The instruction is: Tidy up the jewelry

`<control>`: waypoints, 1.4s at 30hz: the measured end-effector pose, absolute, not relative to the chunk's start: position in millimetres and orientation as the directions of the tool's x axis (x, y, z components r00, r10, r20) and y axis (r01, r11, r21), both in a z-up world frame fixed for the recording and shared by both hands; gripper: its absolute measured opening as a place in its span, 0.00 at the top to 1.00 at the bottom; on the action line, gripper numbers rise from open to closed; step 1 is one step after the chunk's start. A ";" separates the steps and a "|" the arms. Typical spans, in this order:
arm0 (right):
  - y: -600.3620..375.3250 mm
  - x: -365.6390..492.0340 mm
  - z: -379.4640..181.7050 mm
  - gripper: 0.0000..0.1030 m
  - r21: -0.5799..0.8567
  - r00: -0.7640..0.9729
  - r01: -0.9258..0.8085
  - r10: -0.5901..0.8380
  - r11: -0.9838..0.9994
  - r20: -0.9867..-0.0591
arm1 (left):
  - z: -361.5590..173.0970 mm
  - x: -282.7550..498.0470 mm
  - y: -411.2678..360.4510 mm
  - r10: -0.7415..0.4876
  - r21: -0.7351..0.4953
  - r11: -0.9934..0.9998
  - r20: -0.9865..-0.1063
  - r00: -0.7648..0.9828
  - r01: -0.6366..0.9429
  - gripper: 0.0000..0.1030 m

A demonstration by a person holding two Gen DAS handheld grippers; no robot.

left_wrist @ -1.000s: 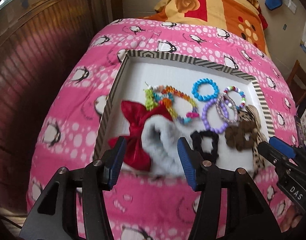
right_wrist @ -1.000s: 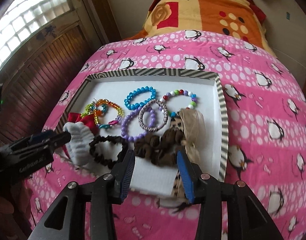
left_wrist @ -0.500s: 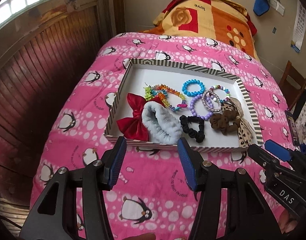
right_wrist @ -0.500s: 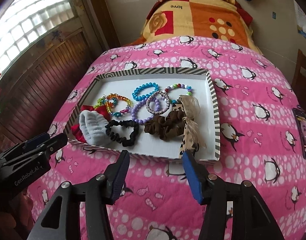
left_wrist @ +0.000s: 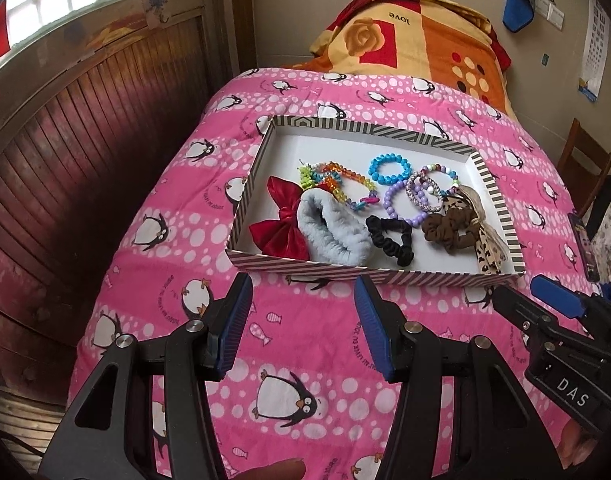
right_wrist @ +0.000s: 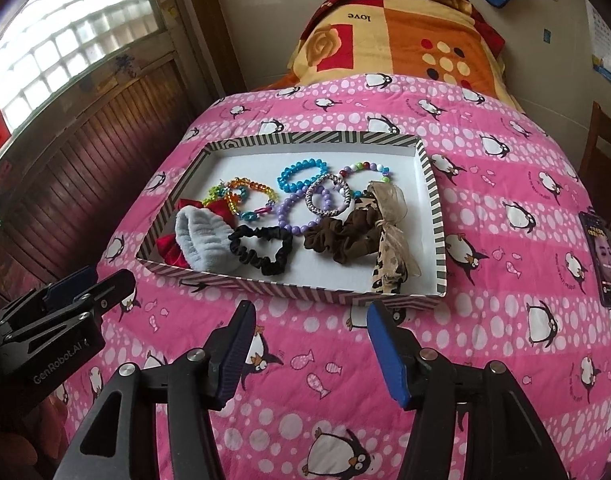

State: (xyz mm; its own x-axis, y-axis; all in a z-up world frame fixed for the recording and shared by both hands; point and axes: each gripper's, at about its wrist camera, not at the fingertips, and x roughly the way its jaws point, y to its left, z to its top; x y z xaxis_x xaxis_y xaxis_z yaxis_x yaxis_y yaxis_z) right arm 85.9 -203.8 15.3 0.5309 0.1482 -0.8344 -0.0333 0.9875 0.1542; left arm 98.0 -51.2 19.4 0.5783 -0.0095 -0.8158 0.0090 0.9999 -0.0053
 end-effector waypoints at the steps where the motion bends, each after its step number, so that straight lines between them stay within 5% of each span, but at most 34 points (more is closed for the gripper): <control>1: -203.0 85.5 15.4 0.46 0.152 0.530 -0.036 0.148 0.988 -0.835 | 19.3 97.9 -51.1 -0.009 -0.004 1.000 -0.816 0.578 0.010 0.49; 42: -196.3 87.8 11.0 0.44 0.141 0.511 -0.050 0.147 0.989 -0.847 | 15.0 98.8 -52.4 -0.005 0.005 1.000 -0.820 0.572 0.017 0.49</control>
State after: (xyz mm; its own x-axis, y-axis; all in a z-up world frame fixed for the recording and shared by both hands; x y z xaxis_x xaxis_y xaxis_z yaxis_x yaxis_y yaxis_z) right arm 87.8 -196.3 11.0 0.5113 0.1468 -0.8468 -0.0502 0.9887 0.1410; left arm 98.8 -52.4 15.0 0.5717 -0.0054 -0.8204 0.0166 0.9999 0.0050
